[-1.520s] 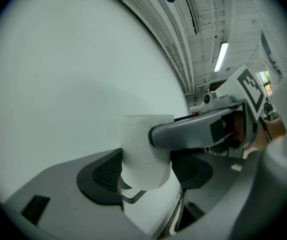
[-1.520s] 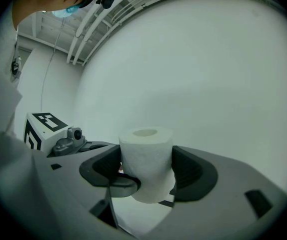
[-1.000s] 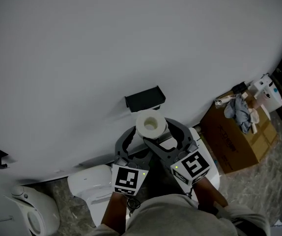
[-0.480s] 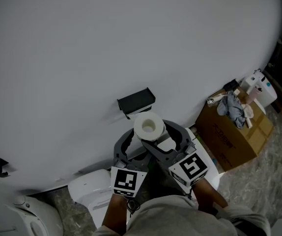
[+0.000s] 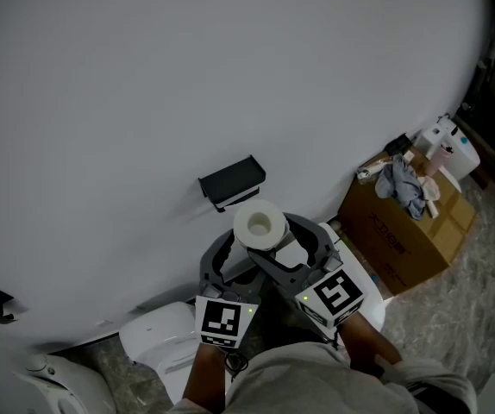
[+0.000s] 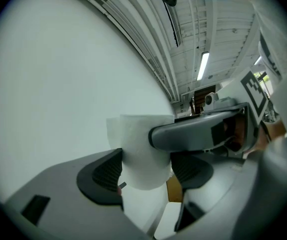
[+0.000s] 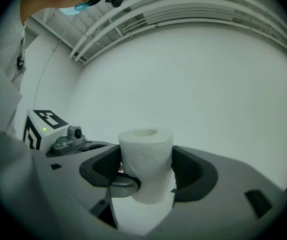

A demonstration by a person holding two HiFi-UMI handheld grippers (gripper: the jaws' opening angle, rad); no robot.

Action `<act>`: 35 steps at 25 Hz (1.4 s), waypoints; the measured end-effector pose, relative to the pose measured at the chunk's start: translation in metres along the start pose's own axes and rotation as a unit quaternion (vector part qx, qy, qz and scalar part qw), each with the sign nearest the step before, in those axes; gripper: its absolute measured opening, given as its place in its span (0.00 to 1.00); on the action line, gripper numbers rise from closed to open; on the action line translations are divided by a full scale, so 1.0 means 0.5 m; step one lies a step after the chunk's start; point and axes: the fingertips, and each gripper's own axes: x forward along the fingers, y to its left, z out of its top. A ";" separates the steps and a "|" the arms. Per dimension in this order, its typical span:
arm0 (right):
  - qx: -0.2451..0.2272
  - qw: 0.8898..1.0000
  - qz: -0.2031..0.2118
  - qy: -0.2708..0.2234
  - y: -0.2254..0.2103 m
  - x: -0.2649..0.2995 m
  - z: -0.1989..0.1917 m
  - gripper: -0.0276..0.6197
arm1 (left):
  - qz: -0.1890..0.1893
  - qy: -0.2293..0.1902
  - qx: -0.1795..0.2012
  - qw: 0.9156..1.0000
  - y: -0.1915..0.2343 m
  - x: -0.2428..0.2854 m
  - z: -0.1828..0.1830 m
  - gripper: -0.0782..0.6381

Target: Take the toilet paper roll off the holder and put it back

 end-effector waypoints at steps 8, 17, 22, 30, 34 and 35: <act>0.003 1.000 -0.020 0.016 -0.042 0.003 -0.008 0.54 | -0.018 -0.003 0.007 1.000 0.003 0.042 0.006 0.55; -0.011 0.999 -0.021 -0.036 -0.124 0.052 0.033 0.54 | -0.021 -0.017 0.034 0.999 0.046 0.134 0.041 0.55; -0.025 0.998 -0.009 -0.050 -0.186 0.096 0.068 0.54 | -0.007 -0.043 0.039 0.998 0.090 0.201 0.081 0.55; -0.032 0.996 0.008 -0.080 -0.260 0.150 0.112 0.54 | 0.017 -0.065 0.056 0.996 0.146 0.275 0.129 0.55; -0.027 0.996 0.020 -0.082 -0.282 0.179 0.108 0.54 | 0.028 -0.060 0.058 0.996 0.172 0.300 0.124 0.55; -0.027 0.996 0.022 -0.081 -0.288 0.188 0.106 0.54 | 0.031 -0.058 0.057 0.996 0.179 0.307 0.121 0.55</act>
